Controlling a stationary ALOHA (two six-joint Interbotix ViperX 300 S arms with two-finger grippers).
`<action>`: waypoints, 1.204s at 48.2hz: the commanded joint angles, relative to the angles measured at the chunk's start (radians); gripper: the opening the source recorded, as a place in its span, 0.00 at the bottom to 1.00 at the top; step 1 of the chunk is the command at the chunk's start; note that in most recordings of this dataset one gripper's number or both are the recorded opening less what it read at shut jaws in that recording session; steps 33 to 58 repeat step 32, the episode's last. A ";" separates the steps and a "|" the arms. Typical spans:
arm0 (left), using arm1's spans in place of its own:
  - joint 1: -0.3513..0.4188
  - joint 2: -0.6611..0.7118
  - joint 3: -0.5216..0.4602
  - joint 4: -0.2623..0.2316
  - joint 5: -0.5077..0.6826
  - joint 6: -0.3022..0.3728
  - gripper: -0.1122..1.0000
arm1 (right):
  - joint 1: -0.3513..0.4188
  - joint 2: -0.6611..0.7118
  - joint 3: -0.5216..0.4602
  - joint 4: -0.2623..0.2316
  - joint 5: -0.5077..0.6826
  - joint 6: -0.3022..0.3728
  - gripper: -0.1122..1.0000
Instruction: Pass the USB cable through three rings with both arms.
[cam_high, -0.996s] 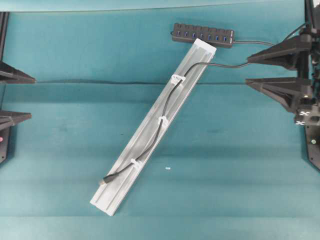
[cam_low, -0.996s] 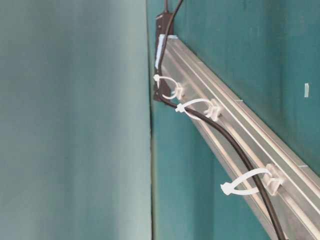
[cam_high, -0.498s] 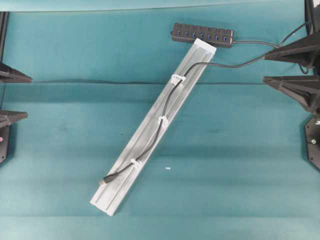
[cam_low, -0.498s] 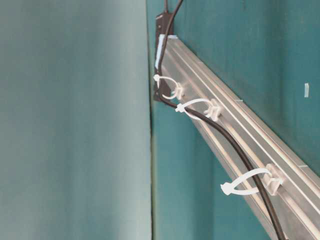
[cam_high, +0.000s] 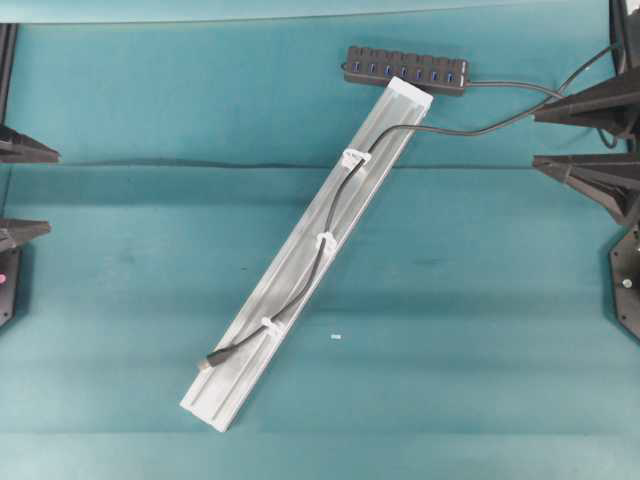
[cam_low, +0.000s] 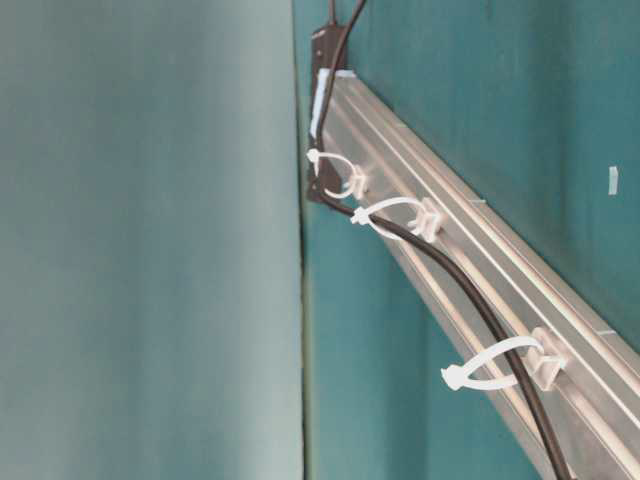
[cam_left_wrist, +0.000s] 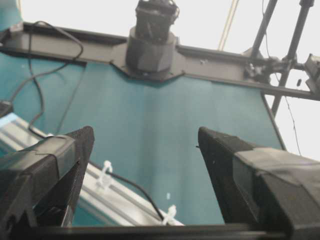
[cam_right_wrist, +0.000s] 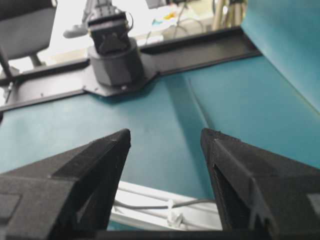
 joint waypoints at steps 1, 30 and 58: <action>0.003 0.011 -0.021 0.005 -0.009 0.002 0.93 | 0.005 0.003 -0.003 0.000 -0.002 0.000 0.81; 0.003 0.006 -0.006 0.002 -0.009 0.002 0.93 | 0.006 0.003 -0.002 0.000 0.012 0.000 0.81; 0.003 0.008 -0.005 0.005 -0.009 0.002 0.93 | 0.006 0.003 -0.002 0.000 0.012 -0.002 0.81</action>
